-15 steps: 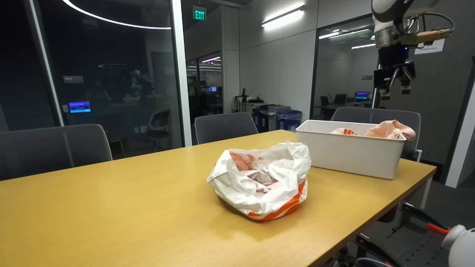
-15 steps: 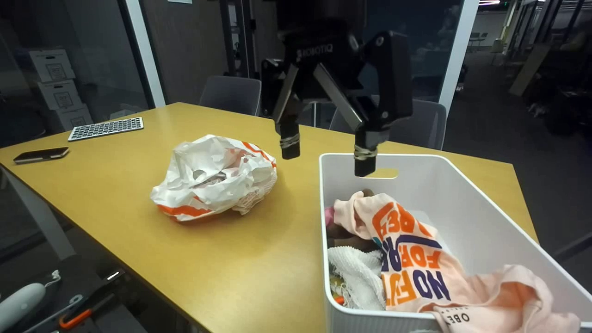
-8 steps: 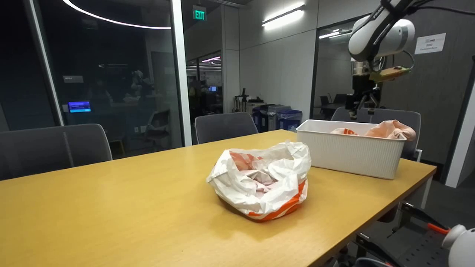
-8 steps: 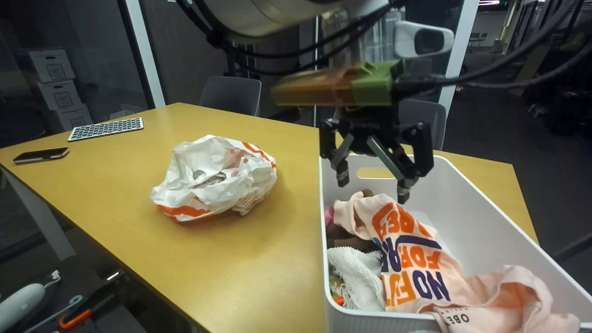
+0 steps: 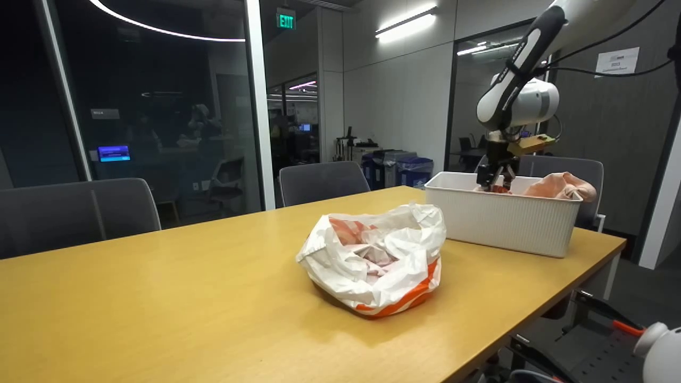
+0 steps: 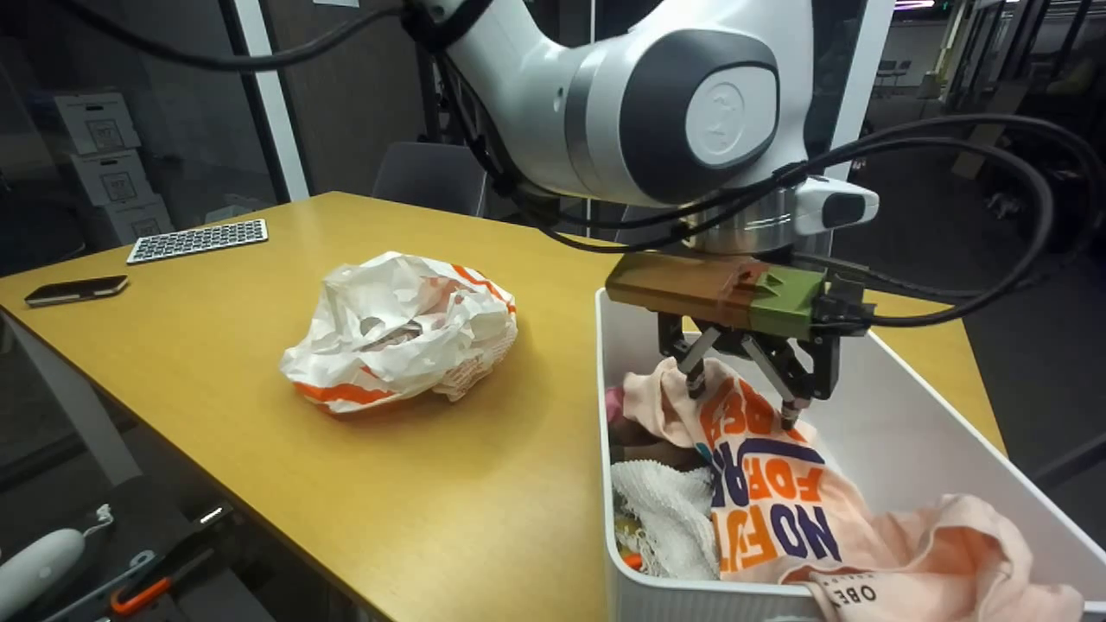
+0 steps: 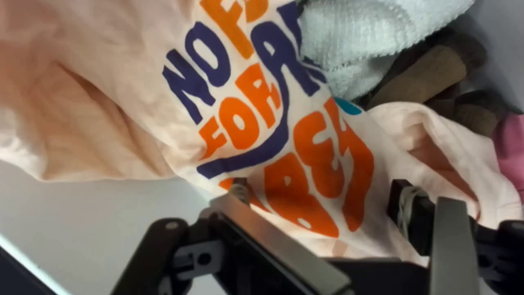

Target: Remove the peach shirt from the basket, then put it in the plastic and pull up the plastic

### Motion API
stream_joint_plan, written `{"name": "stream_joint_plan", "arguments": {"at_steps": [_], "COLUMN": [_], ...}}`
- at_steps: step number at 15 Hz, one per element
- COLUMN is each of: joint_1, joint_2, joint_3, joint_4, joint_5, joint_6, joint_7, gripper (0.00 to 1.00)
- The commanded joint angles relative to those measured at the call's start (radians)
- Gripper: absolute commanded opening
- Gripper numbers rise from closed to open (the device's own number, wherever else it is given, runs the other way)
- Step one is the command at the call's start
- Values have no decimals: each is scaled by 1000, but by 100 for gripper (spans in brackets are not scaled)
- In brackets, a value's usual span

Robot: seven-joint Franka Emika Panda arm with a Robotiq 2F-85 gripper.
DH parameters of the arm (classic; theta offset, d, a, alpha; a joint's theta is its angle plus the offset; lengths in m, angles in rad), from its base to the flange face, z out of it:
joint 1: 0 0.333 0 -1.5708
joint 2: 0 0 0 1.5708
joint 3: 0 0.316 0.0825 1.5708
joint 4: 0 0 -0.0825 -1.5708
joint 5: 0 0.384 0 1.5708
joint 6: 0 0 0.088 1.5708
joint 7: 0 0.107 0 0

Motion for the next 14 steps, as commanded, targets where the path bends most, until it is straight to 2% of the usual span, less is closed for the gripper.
{"name": "stream_joint_plan", "arguments": {"at_steps": [1,5,8,11,14], "joint_1": [-46,-79,-107,-103,-33], "joint_2": [22,13,9,-18,-132], "joint_3": [30,47,67,61,11], "joint_4": [39,39,40,42,-6], "joint_5": [59,128,214,230,51], "joint_6": [52,38,2,-34,56], "joint_7": [-101,-153,-187,-171,-96], "gripper": [56,21,0,0,0]}}
